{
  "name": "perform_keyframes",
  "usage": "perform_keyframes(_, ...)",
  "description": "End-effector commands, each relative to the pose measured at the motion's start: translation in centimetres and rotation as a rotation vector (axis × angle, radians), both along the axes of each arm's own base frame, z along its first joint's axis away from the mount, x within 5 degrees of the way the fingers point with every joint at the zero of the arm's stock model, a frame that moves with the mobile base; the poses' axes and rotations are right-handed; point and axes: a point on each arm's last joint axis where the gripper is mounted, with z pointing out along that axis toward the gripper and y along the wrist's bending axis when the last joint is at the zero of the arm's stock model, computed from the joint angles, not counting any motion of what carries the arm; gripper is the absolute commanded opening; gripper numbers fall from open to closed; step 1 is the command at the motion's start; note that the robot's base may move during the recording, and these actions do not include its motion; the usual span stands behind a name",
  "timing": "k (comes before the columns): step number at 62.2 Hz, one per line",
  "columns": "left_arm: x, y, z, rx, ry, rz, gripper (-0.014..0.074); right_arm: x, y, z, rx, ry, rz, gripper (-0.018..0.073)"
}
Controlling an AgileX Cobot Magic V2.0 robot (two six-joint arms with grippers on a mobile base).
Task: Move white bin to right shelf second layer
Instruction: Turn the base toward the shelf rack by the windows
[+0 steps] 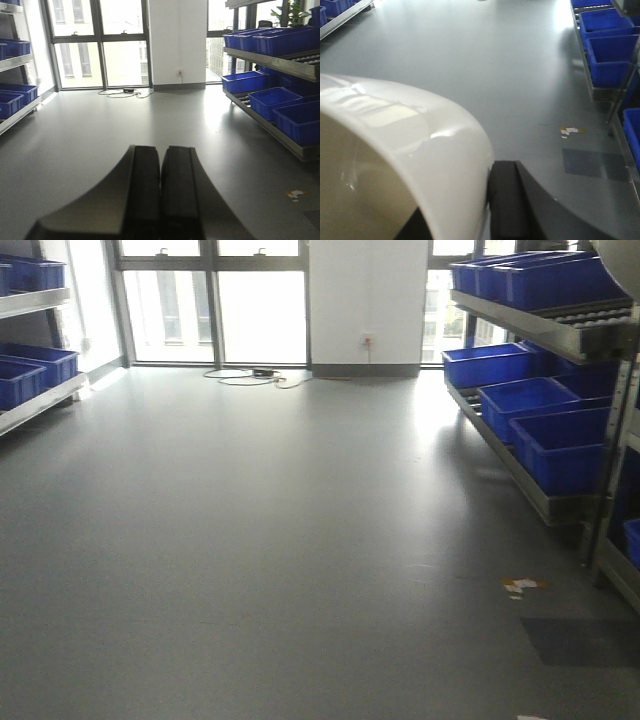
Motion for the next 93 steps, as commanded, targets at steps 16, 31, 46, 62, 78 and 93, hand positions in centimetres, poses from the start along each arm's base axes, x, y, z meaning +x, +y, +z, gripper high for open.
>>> perform_keyframes(16, -0.02, 0.05, -0.27, -0.023, -0.064, 0.003, 0.0085, -0.01, -0.08, 1.94, 0.014, -0.137, -0.007, 0.0052)
perform_keyframes(31, -0.02, 0.05, -0.27, -0.023, -0.064, 0.003, 0.0085, -0.01, -0.08, 1.94, 0.014, -0.137, -0.007, 0.0052)
perform_keyframes(46, -0.02, 0.05, -0.27, -0.023, -0.064, 0.003, 0.0085, -0.01, -0.08, 1.94, 0.014, -0.137, -0.007, 0.0052)
perform_keyframes(62, -0.02, 0.05, -0.27, -0.023, -0.064, 0.003, 0.0085, -0.01, -0.08, 1.94, 0.014, -0.137, -0.007, 0.0052)
perform_keyframes(78, -0.02, 0.05, -0.27, -0.023, -0.064, 0.003, 0.0085, -0.01, -0.08, 1.94, 0.014, -0.137, -0.007, 0.0052)
perform_keyframes(93, -0.02, 0.05, -0.27, -0.023, -0.064, 0.003, 0.0085, -0.01, -0.08, 1.94, 0.014, -0.137, -0.007, 0.0052)
